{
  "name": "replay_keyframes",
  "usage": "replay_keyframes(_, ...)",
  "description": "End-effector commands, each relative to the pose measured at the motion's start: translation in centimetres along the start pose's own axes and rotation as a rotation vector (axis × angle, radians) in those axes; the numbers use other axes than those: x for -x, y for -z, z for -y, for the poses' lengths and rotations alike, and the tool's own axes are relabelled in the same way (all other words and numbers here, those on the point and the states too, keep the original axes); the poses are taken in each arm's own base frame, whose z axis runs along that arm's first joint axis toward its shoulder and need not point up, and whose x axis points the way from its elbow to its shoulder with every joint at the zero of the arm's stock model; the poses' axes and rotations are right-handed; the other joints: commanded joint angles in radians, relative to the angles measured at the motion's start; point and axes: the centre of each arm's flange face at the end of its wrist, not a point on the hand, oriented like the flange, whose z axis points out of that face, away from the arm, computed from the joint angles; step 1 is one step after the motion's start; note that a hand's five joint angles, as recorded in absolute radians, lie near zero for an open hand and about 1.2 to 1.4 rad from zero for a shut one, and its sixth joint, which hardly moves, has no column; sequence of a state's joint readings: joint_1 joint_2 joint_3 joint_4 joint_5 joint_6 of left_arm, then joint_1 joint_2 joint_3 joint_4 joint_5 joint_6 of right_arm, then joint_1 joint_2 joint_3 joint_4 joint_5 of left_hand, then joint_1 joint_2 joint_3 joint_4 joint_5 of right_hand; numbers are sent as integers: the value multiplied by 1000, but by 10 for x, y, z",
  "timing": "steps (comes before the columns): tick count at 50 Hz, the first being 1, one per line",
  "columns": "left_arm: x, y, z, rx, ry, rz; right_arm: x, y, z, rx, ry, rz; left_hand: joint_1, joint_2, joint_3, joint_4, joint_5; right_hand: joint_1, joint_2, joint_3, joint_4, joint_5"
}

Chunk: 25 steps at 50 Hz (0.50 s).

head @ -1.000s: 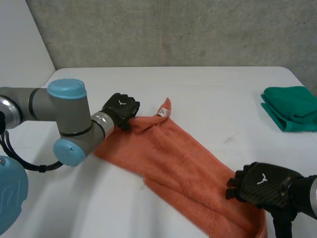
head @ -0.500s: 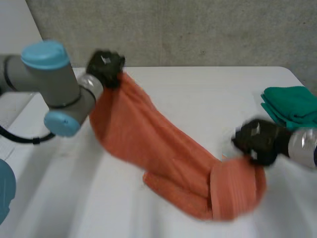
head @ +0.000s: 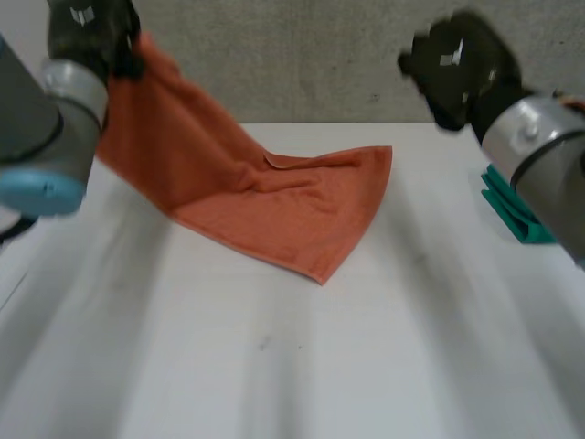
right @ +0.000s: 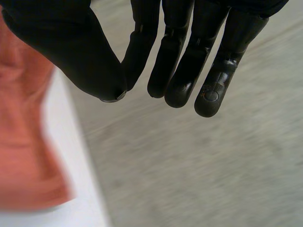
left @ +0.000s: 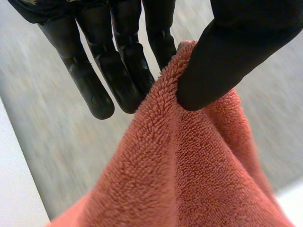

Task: Fold the laundry.

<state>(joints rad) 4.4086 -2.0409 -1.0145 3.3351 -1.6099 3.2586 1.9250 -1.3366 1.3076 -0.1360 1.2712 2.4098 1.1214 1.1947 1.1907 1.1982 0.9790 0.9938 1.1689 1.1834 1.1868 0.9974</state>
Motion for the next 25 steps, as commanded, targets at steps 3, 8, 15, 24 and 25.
replay_keyframes(3, -26, 95, -50, 256, -29, -287, 48, 32, -54, 345, -148, 261, 275, 202, 206, 198, 243, -219, -394, -409, -412, -398)
replay_keyframes(8, -35, 121, -29, 190, -58, -421, 48, 22, -59, 388, -260, 203, 275, 202, 206, 198, 243, -819, -994, -1009, -1012, -997)
replay_keyframes(15, -35, 150, 24, 39, -75, -492, 34, -13, -60, 332, -485, 128, 275, 202, 206, 198, 243, -819, -994, -1009, -1012, -997)
replay_keyframes(24, -38, 189, 79, -150, -106, -610, 48, -54, -73, 264, -581, 187, 275, 202, 206, 198, 243, -819, -994, -1009, -1012, -997)
replay_keyframes(25, -39, 193, 83, -165, -110, -622, 51, -58, -76, 261, -583, 193, 275, 202, 206, 198, 243, -819, -994, -1009, -1012, -997)
